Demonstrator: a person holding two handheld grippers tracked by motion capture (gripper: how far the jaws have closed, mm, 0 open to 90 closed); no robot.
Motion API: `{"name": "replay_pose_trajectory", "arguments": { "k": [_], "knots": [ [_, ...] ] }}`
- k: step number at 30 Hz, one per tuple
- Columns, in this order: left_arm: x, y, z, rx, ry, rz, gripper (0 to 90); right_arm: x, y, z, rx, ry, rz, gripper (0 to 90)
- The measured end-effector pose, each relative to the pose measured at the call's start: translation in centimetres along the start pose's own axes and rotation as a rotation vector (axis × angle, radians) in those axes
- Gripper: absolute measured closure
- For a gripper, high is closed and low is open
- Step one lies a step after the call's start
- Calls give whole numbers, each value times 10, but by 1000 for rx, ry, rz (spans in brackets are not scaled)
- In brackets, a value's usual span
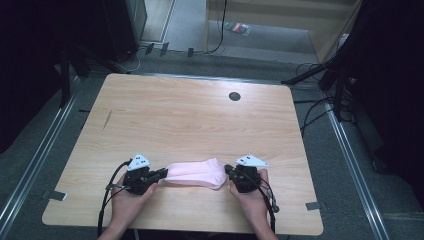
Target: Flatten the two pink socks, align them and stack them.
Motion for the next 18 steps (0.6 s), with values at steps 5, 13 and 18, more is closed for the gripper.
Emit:
{"name": "replay_pose_trajectory", "arguments": {
  "k": [5,13,18],
  "knots": [
    [-1,-2,2,16,-14,-10,900,-5,-7,-1,-10,-8,-16,900],
    [6,-5,5,23,31,-30,605,7,3,11,2,2,-26,630],
    [-5,-21,3,-31,139,-73,224,-10,20,9,21,116,-23,394]
  ]
}}
Point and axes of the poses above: each handheld gripper's, and its own axes: x roughly forward along the jaws, z roughly out of its underside, y roughly to its right, the point moved 4 cm from there along x, roughly forward along the jaws, and after that the axes turned 13 degrees about -z, right-handed, at the moved point
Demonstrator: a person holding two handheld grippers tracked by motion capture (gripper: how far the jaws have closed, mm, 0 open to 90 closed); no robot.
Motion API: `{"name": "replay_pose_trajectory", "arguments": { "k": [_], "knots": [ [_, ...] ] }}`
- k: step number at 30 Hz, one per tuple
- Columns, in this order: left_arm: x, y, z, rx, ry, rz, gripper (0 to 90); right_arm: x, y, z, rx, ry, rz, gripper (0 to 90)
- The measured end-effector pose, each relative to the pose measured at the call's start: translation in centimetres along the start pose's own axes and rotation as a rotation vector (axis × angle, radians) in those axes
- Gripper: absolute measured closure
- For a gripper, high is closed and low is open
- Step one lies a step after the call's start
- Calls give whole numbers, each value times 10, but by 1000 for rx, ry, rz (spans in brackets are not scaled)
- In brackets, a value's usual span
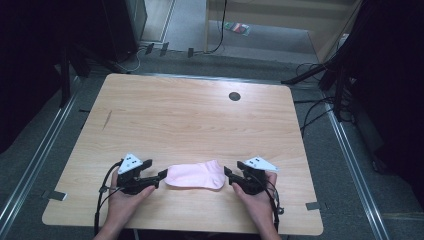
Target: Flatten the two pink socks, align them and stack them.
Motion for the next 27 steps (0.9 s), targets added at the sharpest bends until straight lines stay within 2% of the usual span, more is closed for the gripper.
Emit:
{"name": "replay_pose_trajectory", "arguments": {
  "k": [1,2,4,7,8,10,13,14,16,19,22,27],
  "knots": [
    [-2,-6,1,-10,9,-9,177,-3,3,0,6,14,2,356],
    [-3,-9,1,-16,16,-16,125,-9,11,2,-2,42,24,315],
    [-6,-17,2,-28,26,-21,101,-15,18,4,-6,65,47,269],
    [-8,-29,5,-53,19,-19,1,-29,33,10,-13,126,91,200],
    [-9,-33,6,-72,18,-27,1,-34,37,11,-18,131,102,167],
    [-14,-41,6,-93,40,-39,1,-43,45,11,15,147,99,136],
    [-19,-53,6,-83,59,-61,0,-59,56,15,34,158,120,119],
    [-20,-58,7,-76,61,-92,0,-64,59,17,31,152,136,102],
    [-23,-68,9,-59,66,-127,0,-75,67,21,26,148,168,99],
    [-33,-85,11,-50,84,-183,0,-93,78,26,37,147,188,99],
    [-40,-101,15,-64,88,-214,0,-109,89,32,54,157,211,104],
    [-54,-124,22,-78,80,-263,0,-127,100,40,66,156,237,113]
  ]
}}
Point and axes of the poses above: each handheld gripper's, and its own axes: x roughly forward along the jaws, z roughly out of its underside, y roughly to its right, the point moved 4 cm from there along x, roughly forward along the jaws, and after that the axes turned 13 degrees about -z, right-handed, at the moved point
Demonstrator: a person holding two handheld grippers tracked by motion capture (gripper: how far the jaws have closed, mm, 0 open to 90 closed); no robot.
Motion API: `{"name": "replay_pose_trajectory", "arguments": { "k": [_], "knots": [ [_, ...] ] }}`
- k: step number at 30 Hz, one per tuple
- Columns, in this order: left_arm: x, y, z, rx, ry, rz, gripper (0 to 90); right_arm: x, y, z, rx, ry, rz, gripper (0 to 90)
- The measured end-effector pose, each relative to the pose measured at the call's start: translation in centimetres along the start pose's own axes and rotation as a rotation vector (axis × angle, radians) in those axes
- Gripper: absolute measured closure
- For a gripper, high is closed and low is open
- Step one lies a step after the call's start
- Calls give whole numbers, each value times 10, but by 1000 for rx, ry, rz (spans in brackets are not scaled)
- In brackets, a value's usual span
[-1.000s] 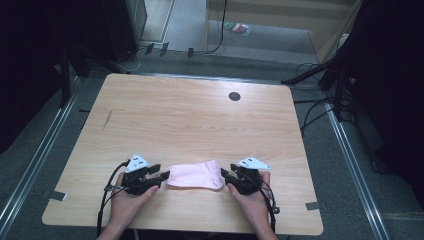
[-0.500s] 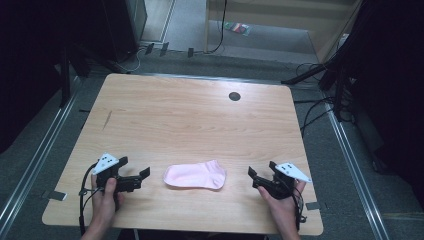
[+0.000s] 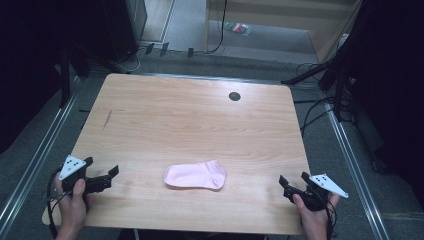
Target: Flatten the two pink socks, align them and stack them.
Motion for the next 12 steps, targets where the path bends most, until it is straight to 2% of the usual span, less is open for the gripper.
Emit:
{"name": "replay_pose_trajectory", "arguments": {
  "k": [4,6,8,12],
  "knots": [
    [-5,-16,4,4,2,-44,0,-6,7,3,15,0,5,118],
    [-5,-21,6,-29,0,-43,0,-7,8,4,24,6,-2,120],
    [-2,-21,7,-46,-3,-30,0,-7,11,5,53,29,-6,133],
    [2,-15,8,-14,-18,-24,0,-6,11,5,68,33,-11,133]
  ]
}}
Point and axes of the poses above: each handheld gripper's, and its own axes: x roughly forward along the jaws, z roughly out of its underside, y roughly to its right, the point moved 4 cm from there along x, roughly forward along the jaws, and after that the axes turned 13 degrees about -z, right-handed, at the moved point
